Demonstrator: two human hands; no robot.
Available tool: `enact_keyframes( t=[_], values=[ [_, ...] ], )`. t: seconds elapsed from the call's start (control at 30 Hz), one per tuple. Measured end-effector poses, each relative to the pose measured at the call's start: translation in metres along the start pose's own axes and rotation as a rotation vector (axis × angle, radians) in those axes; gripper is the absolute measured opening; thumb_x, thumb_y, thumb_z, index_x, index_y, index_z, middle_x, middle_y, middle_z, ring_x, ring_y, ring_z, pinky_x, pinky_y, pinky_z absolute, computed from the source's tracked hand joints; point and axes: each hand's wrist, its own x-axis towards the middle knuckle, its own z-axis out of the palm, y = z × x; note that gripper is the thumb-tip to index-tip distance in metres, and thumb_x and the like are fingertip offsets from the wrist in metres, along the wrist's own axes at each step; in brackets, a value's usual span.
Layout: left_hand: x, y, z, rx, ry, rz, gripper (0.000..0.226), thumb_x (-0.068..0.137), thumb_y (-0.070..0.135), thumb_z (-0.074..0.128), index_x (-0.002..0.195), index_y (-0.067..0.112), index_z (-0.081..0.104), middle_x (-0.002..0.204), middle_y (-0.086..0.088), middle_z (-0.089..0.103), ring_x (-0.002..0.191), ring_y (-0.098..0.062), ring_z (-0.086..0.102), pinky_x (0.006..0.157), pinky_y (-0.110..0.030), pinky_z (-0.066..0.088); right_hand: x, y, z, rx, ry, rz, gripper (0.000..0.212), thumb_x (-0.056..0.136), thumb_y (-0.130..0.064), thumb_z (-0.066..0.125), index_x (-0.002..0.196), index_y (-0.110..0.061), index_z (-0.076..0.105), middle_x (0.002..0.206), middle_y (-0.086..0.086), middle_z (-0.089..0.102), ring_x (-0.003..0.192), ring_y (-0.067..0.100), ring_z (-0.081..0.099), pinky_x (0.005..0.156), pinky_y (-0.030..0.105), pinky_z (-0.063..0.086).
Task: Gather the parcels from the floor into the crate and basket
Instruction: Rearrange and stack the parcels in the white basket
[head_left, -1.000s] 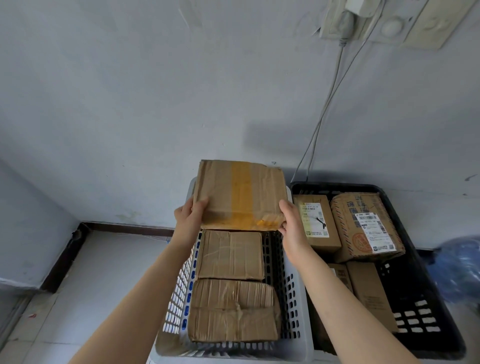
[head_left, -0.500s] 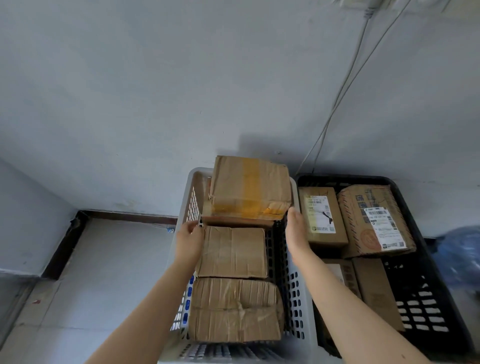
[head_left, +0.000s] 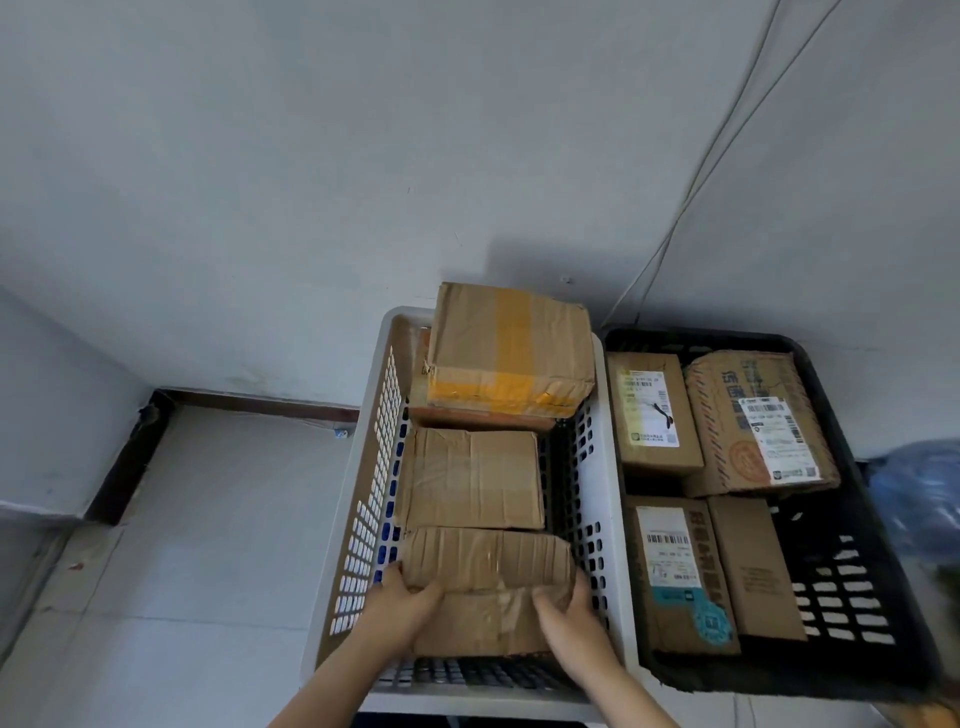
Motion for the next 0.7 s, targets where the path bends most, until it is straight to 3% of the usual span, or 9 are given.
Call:
enact_keyframes(
  t=[0.17, 0.27, 0.37, 0.53, 0.63, 0.7],
  values=[
    [0.004, 0.001, -0.017, -0.02, 0.019, 0.08, 0.056, 0.097, 0.037, 0.046, 0.146, 0.013, 0.031, 0.124, -0.004, 0.053, 0.107, -0.021, 0.052, 0.087, -0.03, 0.042, -0.02, -0.004, -0.006, -0.037, -0.004, -0.055, 0.074, 0.1, -0.052, 0.039, 0.156, -0.027, -0.003, 0.151, 0.005, 0.041, 0.125, 0.028, 0.051, 0.087, 0.032, 0.041],
    [0.005, -0.005, -0.019, -0.092, -0.007, 0.043, 0.052, 0.098, 0.029, 0.047, 0.143, 0.008, 0.032, 0.118, -0.004, 0.05, 0.105, -0.021, 0.051, 0.088, -0.03, 0.042, -0.02, -0.002, -0.006, -0.017, -0.009, -0.101, 0.074, 0.1, -0.04, 0.046, 0.156, -0.03, -0.001, 0.157, 0.003, 0.032, 0.132, 0.026, 0.045, 0.105, 0.035, 0.038],
    [0.01, -0.012, -0.015, -0.144, 0.02, 0.006, 0.06, 0.097, 0.023, 0.049, 0.149, 0.008, 0.023, 0.142, -0.012, 0.045, 0.127, -0.03, 0.046, 0.105, -0.036, 0.039, -0.019, 0.001, 0.0, -0.062, -0.105, -0.103, 0.08, 0.097, -0.028, 0.052, 0.156, -0.032, -0.001, 0.156, -0.001, 0.032, 0.127, 0.022, 0.047, 0.104, 0.032, 0.039],
    [0.013, -0.005, -0.015, -0.183, 0.128, 0.074, 0.059, 0.098, 0.021, 0.048, 0.151, 0.015, 0.022, 0.146, -0.012, 0.044, 0.132, -0.033, 0.043, 0.107, -0.04, 0.035, -0.014, -0.014, 0.003, 0.096, -0.085, -0.092, 0.074, 0.099, -0.031, 0.053, 0.157, -0.026, 0.007, 0.159, 0.004, 0.027, 0.142, 0.027, 0.033, 0.111, 0.037, 0.03],
    [0.019, 0.001, -0.019, -0.18, 0.17, 0.163, 0.066, 0.097, 0.025, 0.049, 0.154, 0.021, 0.015, 0.151, -0.008, 0.038, 0.135, -0.031, 0.04, 0.109, -0.042, 0.034, -0.008, -0.026, 0.0, 0.175, -0.011, -0.147, 0.067, 0.102, -0.033, 0.049, 0.157, -0.029, 0.011, 0.162, 0.003, 0.019, 0.147, 0.027, 0.025, 0.115, 0.042, 0.025],
    [0.025, 0.011, -0.023, -0.178, 0.185, 0.195, 0.063, 0.097, 0.026, 0.049, 0.153, 0.021, 0.02, 0.148, -0.007, 0.042, 0.132, -0.03, 0.044, 0.105, -0.039, 0.037, -0.001, -0.038, -0.003, 0.216, -0.002, -0.196, 0.065, 0.103, -0.035, 0.047, 0.157, -0.03, 0.012, 0.163, 0.001, 0.017, 0.148, 0.026, 0.022, 0.116, 0.043, 0.023]
  ],
)
